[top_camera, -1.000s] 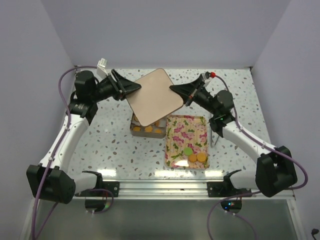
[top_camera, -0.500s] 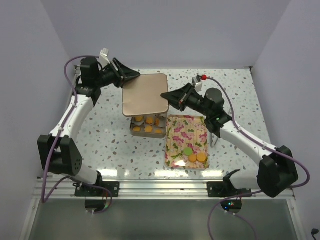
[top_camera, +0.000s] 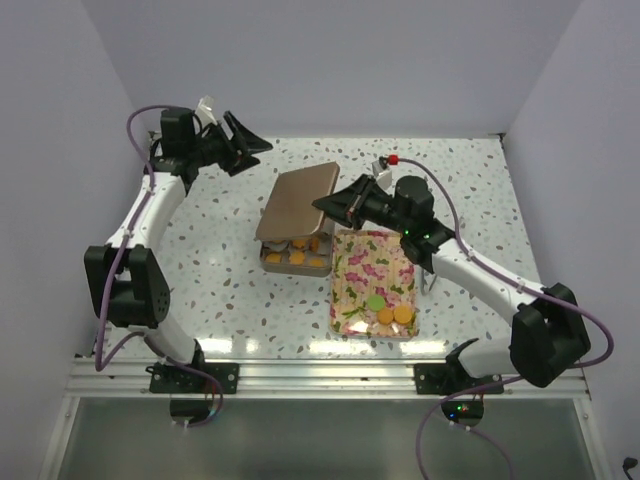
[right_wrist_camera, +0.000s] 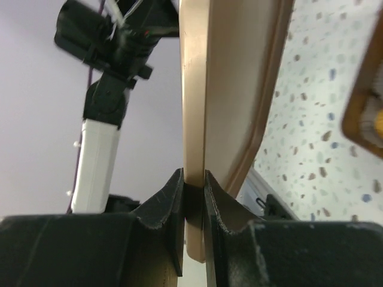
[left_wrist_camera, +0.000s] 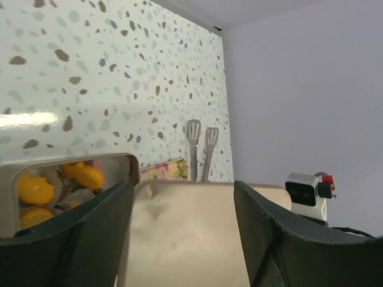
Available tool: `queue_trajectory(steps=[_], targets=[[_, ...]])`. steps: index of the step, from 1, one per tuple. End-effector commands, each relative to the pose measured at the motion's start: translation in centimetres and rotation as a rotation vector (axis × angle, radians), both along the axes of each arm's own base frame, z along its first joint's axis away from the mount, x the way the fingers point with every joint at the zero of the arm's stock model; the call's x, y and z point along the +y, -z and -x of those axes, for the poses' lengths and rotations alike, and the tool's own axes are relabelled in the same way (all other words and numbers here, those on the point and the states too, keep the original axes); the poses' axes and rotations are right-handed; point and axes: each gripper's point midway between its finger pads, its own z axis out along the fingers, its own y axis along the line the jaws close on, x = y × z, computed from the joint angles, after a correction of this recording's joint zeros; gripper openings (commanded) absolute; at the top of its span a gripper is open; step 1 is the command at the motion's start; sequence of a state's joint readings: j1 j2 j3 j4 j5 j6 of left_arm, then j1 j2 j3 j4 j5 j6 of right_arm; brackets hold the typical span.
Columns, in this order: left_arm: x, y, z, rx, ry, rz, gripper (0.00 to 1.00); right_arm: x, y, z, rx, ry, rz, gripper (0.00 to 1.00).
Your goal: Pack the cookies
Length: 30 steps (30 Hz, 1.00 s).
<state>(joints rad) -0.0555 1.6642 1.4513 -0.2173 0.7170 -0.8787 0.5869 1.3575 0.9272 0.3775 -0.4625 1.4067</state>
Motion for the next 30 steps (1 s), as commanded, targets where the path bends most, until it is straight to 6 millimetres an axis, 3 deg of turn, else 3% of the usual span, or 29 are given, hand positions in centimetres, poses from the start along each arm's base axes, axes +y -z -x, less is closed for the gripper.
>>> queue_trajectory(steps=[1,5,7,11,12,13,16,17,19,20,22,30], targets=[[3.2,1.1,-0.9,-0.014,-0.065,-0.083,0.76,-3.3,1.4,-2.7,0.026,0.121,0.052,0.0],[6.1,4.3,-1.0,0.04,-0.149,-0.21,0.81,-3.9,3.0,-3.9,0.048,0.13,0.087,0.0],[6.3,5.3,-0.4,0.049,-0.152,-0.23,0.81,-3.7,3.3,-4.3,0.047,0.125,0.089,0.0],[7.1,7.8,1.6,0.068,-0.156,-0.301,0.81,-3.2,4.7,-4.6,0.062,0.111,0.076,0.0],[7.3,9.3,2.5,0.099,-0.155,-0.317,0.81,-3.0,4.7,-4.8,0.053,0.106,0.063,0.0],[7.3,10.1,3.0,0.112,-0.15,-0.324,0.81,-2.6,6.0,-5.0,0.081,0.099,0.058,0.0],[7.1,12.6,5.2,0.143,-0.123,-0.331,0.81,-1.9,6.0,-5.4,0.041,0.08,-0.002,0.0],[7.0,13.4,6.0,0.14,-0.113,-0.327,0.8,-1.6,7.2,-5.7,0.069,0.079,-0.012,0.0],[6.5,13.8,6.8,0.133,-0.088,-0.305,0.8,-1.1,7.0,-6.0,0.032,0.062,-0.055,0.0],[6.2,13.4,6.8,0.101,-0.08,-0.296,0.8,-0.8,8.1,-6.4,0.058,0.056,-0.065,0.0],[5.7,14.0,7.7,0.102,-0.046,-0.274,0.8,-0.4,7.7,-6.4,0.025,0.035,-0.114,0.0],[4.8,13.7,8.4,0.056,0.0,-0.238,0.8,0.2,10.8,-6.1,0.026,-0.024,-0.124,0.0]])
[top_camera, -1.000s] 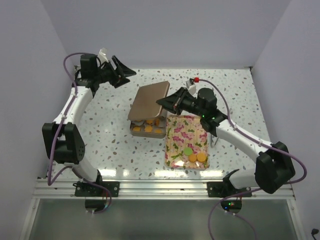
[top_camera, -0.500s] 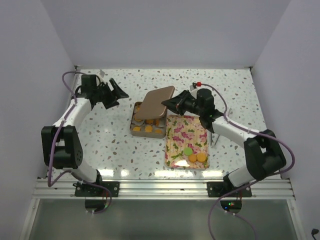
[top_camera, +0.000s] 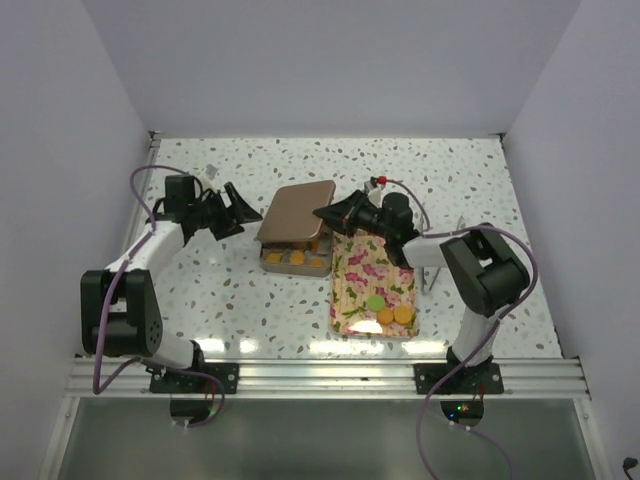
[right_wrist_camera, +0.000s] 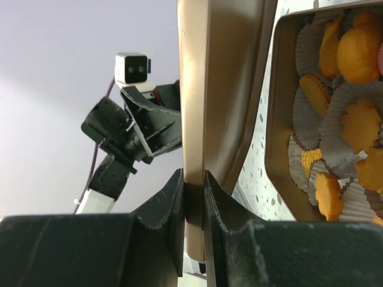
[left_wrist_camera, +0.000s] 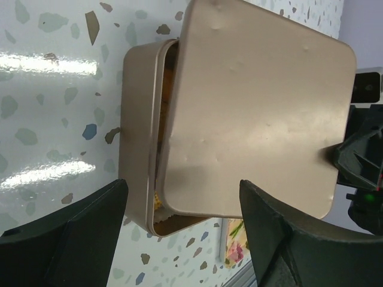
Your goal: Pack the cookies
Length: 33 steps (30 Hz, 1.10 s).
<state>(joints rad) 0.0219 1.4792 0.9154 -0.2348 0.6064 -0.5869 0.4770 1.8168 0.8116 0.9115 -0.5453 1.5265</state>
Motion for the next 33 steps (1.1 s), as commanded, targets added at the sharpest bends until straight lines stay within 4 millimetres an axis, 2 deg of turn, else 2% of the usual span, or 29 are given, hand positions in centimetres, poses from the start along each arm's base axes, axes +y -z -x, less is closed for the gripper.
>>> queue_trajectory(steps=[1,9,16,21,25,28,30,31,33], targets=[[-0.5,-1.8,-0.8,-0.12,0.048,0.019,0.8,0.6,-2.0,1.0,-0.115,-0.071,-0.078,0.0],[-0.5,-0.3,-1.2,-0.077,0.049,0.012,0.8,0.4,2.0,2.5,-0.066,-0.117,-0.038,0.0],[-0.5,1.4,-0.8,-0.038,0.061,-0.02,0.79,0.1,4.4,2.9,-0.038,-0.116,0.004,0.0],[-3.1,2.5,-0.5,-0.013,0.127,-0.036,0.79,-0.7,5.5,2.4,-0.017,-0.086,0.07,0.0],[-4.2,3.4,-0.6,0.005,0.143,-0.079,0.79,-1.3,6.5,2.1,0.009,-0.079,0.131,0.01],[-4.9,4.1,-0.4,0.025,0.158,-0.105,0.78,-1.8,8.2,2.5,0.072,-0.086,0.209,0.02],[-5.1,4.3,-0.5,0.029,0.158,-0.114,0.78,-1.9,8.3,2.4,0.055,-0.092,0.247,0.04],[-5.2,4.2,-0.5,0.027,0.158,-0.12,0.78,-2.2,9.3,2.9,0.105,-0.099,0.285,0.05],[-5.0,4.2,-0.7,0.029,0.149,-0.142,0.77,-2.5,9.2,2.6,0.078,-0.111,0.354,0.16]])
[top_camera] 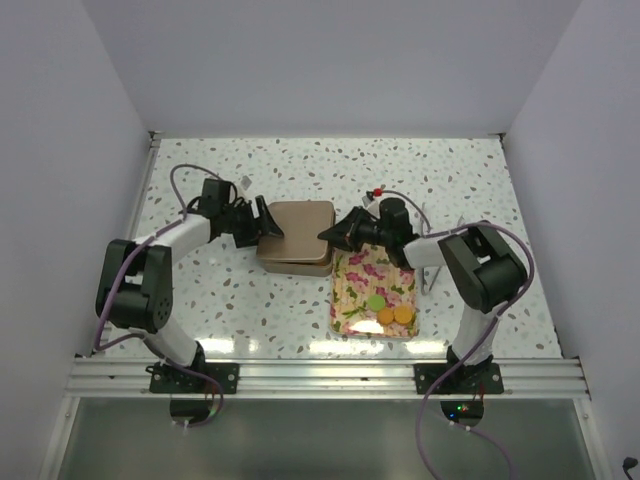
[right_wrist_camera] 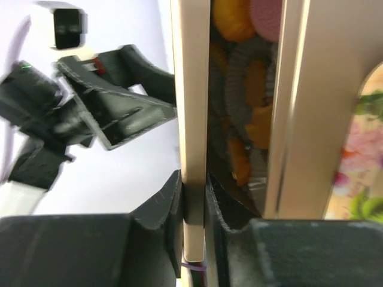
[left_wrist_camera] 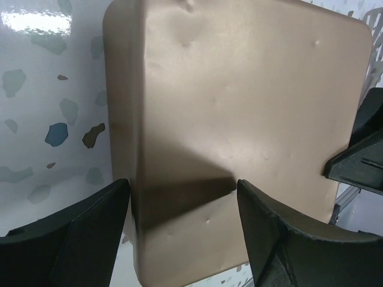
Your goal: Pack the cookies
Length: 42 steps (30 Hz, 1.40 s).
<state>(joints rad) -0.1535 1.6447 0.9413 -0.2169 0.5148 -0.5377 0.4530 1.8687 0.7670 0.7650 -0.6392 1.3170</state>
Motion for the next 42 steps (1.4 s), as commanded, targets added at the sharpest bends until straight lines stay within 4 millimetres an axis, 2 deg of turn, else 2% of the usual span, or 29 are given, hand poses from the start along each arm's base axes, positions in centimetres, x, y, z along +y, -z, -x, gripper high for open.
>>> queue_trajectory(steps=[1,3,4,5,7,10,15,16,22,26,29,30,35,37,42], targets=[[0.0,-1.2,-1.5,-0.058,0.002,-0.044,0.77,-1.9,3.4,0.8,0.084,-0.003,0.239,0.19],[0.2,-1.4,-1.7,-0.061,-0.001,-0.072,0.77,-2.2,2.7,0.2,0.032,-0.022,0.301,0.28],[0.2,-1.5,-1.8,-0.065,-0.002,-0.082,0.77,-2.7,3.3,0.8,0.071,-0.033,0.345,0.32],[0.2,-1.5,-1.8,-0.066,0.001,-0.092,0.77,-2.9,3.0,0.1,0.036,-0.034,0.383,0.35],[0.2,-1.5,-1.8,-0.064,0.003,-0.109,0.77,-3.5,3.3,0.4,0.059,-0.042,0.438,0.42],[0.2,-1.5,-1.7,-0.062,0.011,-0.129,0.77,-4.4,3.2,0.6,0.076,-0.035,0.507,0.47],[0.1,-1.3,-1.6,-0.06,0.015,-0.139,0.77,-5.3,2.2,0.6,0.066,-0.034,0.571,0.56],[0.1,-1.3,-1.5,-0.059,0.017,-0.141,0.77,-5.3,1.4,0.3,0.046,-0.036,0.576,0.59],[0.0,-1.2,-1.7,-0.062,0.022,-0.152,0.77,-7.1,0.6,0.8,0.048,-0.023,0.677,0.65],[0.1,-1.8,-2.4,-0.077,0.03,-0.175,0.77,-6.2,0.8,0.6,0.048,-0.025,0.626,0.66],[0.2,-2.3,-3.0,-0.096,0.04,-0.2,0.76,-5.1,0.6,0.0,0.049,-0.016,0.55,0.75],[0.3,-2.4,-3.2,-0.1,0.041,-0.21,0.76,-4.8,0.5,-0.2,0.044,-0.012,0.525,0.98],[0.0,-2.5,-3.9,-0.111,0.077,-0.253,0.76,-2.9,0.0,-1.9,0.031,0.0,0.421,0.99],[-0.4,-1.9,-3.8,-0.101,0.1,-0.268,0.76,-2.4,-0.2,-2.7,0.021,0.005,0.394,0.99],[-1.2,-1.5,-3.7,-0.09,0.12,-0.281,0.76,-1.8,0.6,-3.5,0.042,0.001,0.389,0.99]])
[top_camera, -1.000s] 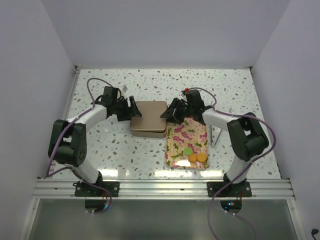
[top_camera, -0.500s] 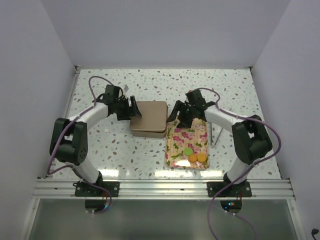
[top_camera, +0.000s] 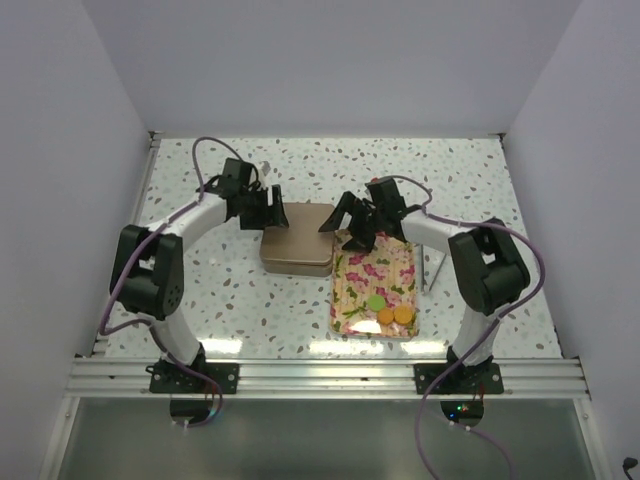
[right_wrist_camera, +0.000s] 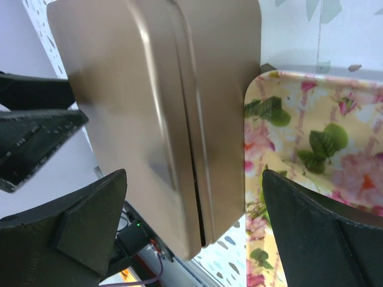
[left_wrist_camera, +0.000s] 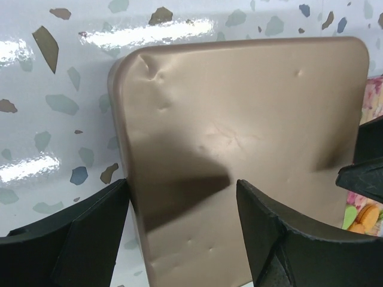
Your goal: Pack the cookies
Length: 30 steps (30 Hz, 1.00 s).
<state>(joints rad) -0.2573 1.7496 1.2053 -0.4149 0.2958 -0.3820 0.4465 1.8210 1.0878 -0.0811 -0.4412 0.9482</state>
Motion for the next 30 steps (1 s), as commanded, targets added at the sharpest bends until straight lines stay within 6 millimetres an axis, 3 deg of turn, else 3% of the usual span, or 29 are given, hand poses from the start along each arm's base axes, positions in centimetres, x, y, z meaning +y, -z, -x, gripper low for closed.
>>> queue_trajectory(steps=[1,7,14,22,30], targets=[[-0.4,-0.5,-0.3,-0.015,0.033,-0.036,0.76,1.4,-1.8,-2.0,-0.045,0.005,-0.073,0.99],[-1.3,-1.5,-0.8,-0.039,0.05,-0.065,0.77,1.6,-1.4,-2.1,-0.029,0.008,-0.082,0.99],[-1.8,-3.1,-1.4,-0.053,0.04,-0.103,0.77,2.2,-2.7,-2.9,-0.069,0.0,-0.108,0.99],[-1.4,-2.0,-0.7,-0.017,0.027,-0.137,0.77,1.1,-2.2,-2.1,-0.041,-0.02,-0.022,0.99],[-0.8,0.1,0.3,0.027,0.024,-0.161,0.76,1.6,-2.0,-0.3,-0.028,-0.043,-0.044,0.98]])
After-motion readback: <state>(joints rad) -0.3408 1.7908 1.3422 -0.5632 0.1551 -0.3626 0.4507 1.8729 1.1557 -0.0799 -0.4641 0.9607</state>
